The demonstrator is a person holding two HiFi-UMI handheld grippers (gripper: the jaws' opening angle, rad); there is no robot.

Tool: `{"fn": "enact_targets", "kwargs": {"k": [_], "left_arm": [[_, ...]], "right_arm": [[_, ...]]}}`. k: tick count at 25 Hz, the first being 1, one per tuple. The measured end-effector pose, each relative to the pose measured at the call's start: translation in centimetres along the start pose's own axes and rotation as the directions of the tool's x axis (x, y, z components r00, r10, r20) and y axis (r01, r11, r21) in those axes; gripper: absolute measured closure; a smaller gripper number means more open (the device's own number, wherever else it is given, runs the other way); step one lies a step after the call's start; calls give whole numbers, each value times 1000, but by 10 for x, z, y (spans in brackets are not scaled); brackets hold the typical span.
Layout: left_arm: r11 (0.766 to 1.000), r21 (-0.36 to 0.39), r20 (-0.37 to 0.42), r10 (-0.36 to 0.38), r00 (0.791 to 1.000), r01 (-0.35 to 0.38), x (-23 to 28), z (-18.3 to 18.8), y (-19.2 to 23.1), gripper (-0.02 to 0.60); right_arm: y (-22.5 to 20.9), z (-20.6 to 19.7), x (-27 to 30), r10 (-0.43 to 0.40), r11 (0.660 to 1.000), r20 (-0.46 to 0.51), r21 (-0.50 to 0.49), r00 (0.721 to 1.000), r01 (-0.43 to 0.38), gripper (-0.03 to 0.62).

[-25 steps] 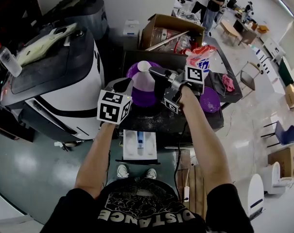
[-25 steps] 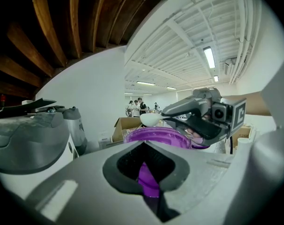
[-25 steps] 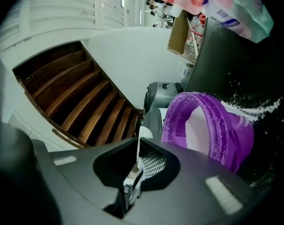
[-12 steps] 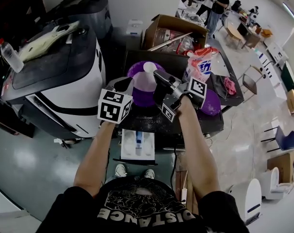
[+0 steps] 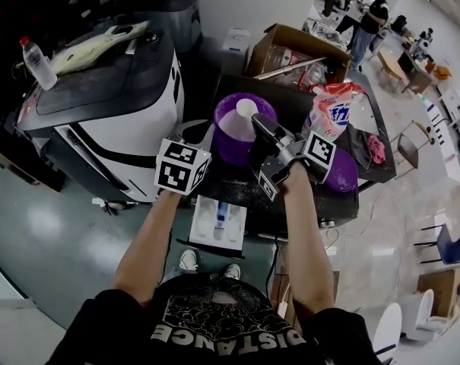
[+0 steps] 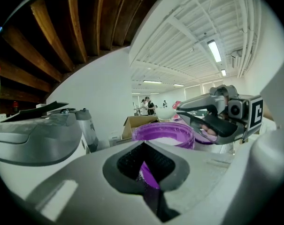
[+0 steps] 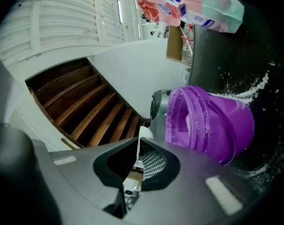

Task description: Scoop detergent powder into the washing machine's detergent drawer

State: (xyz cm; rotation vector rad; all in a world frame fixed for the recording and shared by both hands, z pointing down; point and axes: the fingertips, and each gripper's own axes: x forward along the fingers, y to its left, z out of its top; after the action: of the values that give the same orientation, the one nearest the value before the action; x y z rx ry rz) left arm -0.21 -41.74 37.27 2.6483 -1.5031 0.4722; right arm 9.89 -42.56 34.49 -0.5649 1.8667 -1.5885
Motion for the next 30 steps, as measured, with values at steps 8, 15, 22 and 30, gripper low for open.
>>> {"fn": "enact_targets", "kwargs": {"k": [8, 15, 22, 30], "left_arm": [[990, -36, -19, 133, 991, -133, -31, -21, 9, 581], [971, -81, -48, 223, 974, -226, -65, -37, 14, 581], [962, -91, -44, 255, 966, -258, -87, -40, 14, 581], [969, -95, -26, 228, 973, -230, -111, -46, 3, 581]], "right_arm": [[-4, -28, 5, 28, 1000, -111, 6, 993, -27, 556], [-5, -46, 4, 40, 999, -175, -3, 984, -41, 556], [-11, -62, 0, 24, 999, -200, -17, 979, -28, 556], [-3, -94, -11, 29, 998, -205, -46, 978, -40, 556]]}}
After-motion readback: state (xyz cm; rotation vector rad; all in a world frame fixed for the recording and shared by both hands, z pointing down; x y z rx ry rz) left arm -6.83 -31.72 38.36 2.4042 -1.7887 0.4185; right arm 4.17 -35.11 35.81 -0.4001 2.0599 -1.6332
